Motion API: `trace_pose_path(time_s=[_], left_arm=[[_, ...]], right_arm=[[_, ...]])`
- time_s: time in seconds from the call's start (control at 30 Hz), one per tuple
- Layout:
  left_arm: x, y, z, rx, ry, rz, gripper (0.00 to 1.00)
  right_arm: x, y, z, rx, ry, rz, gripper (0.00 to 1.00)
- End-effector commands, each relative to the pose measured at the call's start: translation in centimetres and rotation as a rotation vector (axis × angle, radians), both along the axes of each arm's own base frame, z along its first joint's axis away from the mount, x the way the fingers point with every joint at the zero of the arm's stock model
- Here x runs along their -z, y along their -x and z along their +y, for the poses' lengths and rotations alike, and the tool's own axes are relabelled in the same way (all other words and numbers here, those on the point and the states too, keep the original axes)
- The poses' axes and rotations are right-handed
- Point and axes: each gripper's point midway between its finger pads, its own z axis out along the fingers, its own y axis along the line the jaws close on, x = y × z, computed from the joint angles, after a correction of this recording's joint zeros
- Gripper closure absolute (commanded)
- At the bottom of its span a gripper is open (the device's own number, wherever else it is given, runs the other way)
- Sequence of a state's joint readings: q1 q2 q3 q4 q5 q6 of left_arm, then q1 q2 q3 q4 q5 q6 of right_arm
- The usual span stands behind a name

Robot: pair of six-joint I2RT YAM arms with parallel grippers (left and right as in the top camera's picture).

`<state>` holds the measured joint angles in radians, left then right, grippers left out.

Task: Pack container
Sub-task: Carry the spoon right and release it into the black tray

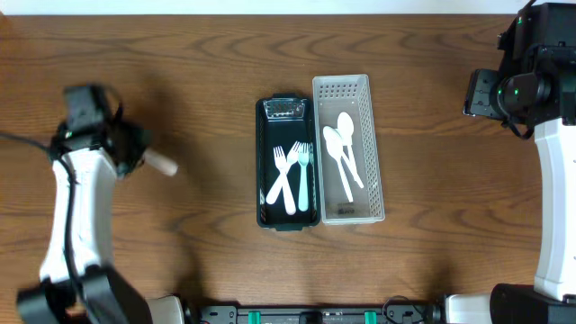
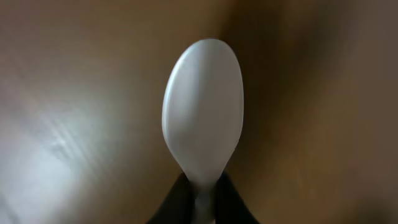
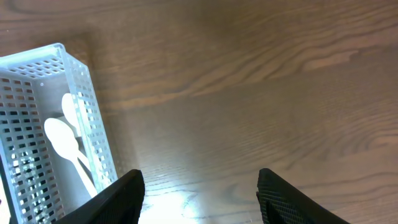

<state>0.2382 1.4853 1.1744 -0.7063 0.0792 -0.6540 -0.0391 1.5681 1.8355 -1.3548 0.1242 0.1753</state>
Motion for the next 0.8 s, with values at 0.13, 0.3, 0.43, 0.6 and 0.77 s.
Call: trace_pose_path(time_s=[0.13,0.3,0.43,0.6,0.77], left_arm=[[-10.4,-2.2,-12.3,0.619,-0.191,-0.188,0.94],[-10.8,-1.1,-19.4,0.958,-0.298,-0.22,0.94],[-9.0,-0.2,-23.6,1.127,-0.316,-0.192,0.94],[-4.8,0.2,-26.9,1.224,-0.297,-0.086,0.94],[0.2,0.1,-28.2,1.271,-0.281,0.046,0.94]], right_arm=[[0.0,0.0,-1.2,0.064,-0.031,-0.007,0.39],[0.1,0.1,-2.0,0.087,-0.059,-0.008,0.4],[0.1,0.1,-2.4,0.097,-0.082,-0.015,0.41],[0.3,-0.2,-2.5,0.1,-0.082,-0.01,0.41],[1.3,-0.5,-2.6,0.101,-0.085,0.02,0.41]])
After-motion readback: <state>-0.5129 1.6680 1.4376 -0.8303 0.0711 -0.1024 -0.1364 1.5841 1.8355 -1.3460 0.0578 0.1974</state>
